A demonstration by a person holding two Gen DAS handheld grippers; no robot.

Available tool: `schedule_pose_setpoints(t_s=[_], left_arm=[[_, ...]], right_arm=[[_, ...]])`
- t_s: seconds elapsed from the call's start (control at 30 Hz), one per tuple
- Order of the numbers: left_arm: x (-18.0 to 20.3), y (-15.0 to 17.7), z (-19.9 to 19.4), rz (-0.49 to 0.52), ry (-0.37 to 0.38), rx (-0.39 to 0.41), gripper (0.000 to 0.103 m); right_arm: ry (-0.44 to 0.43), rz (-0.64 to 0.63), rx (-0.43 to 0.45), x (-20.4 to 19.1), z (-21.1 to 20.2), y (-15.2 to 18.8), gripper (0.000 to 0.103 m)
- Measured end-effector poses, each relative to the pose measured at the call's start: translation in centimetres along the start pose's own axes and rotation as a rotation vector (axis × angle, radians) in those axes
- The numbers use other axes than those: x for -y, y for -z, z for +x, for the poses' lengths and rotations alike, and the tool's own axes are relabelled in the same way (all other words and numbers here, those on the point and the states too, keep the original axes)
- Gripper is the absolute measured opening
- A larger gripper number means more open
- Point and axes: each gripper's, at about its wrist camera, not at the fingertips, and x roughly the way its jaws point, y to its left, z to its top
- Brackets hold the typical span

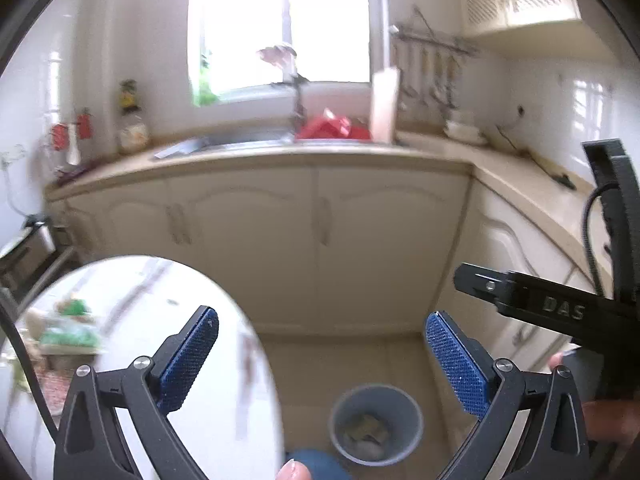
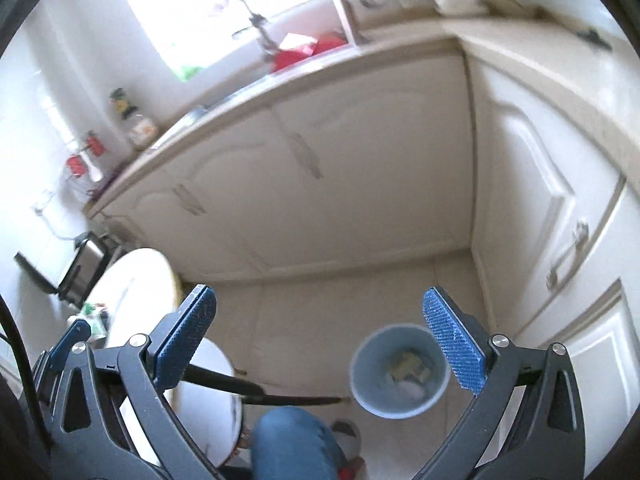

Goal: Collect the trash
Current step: 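Move both open tools back over the table, then grasp the green-checked packet with the right tool while the left tool grasps the tissue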

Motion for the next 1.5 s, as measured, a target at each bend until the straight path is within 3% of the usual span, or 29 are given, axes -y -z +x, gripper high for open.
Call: schedule_pose_setpoints(t_s=[0.27, 0.5, 0.8, 1.0, 1.5], left_arm=[[-5.2, 2.9, -8.6, -0.114, -0.152, 0.055, 0.102], [-10.0, 3.0, -17.0, -0.230, -0.306, 0.073, 0.102], [-11.7, 3.0, -22.4, -0.332, -0.455, 0.080, 0.102], [-13.0, 3.3, -25.4, -0.361, -0.500, 0.091, 0.102], [-17.8, 4.9, -27.2, -0.420, -0.578, 0.062, 0.102]], right_arm=[[-0.105, -0.164, 0.061, -10.9, -2.9, 0.5, 0.103], [-0.232, -0.285, 0.065, -19.9, -3.2, 2.2, 0.103], [-0.377, -0.444, 0.069, -29.4, -3.4, 5.5, 0.103], [-0.417, -0.499, 0.089, -32.8, -4.0, 6.7, 0.103], [-0.420, -0.600, 0.129, -36.7, -4.8, 8.7, 0.103]])
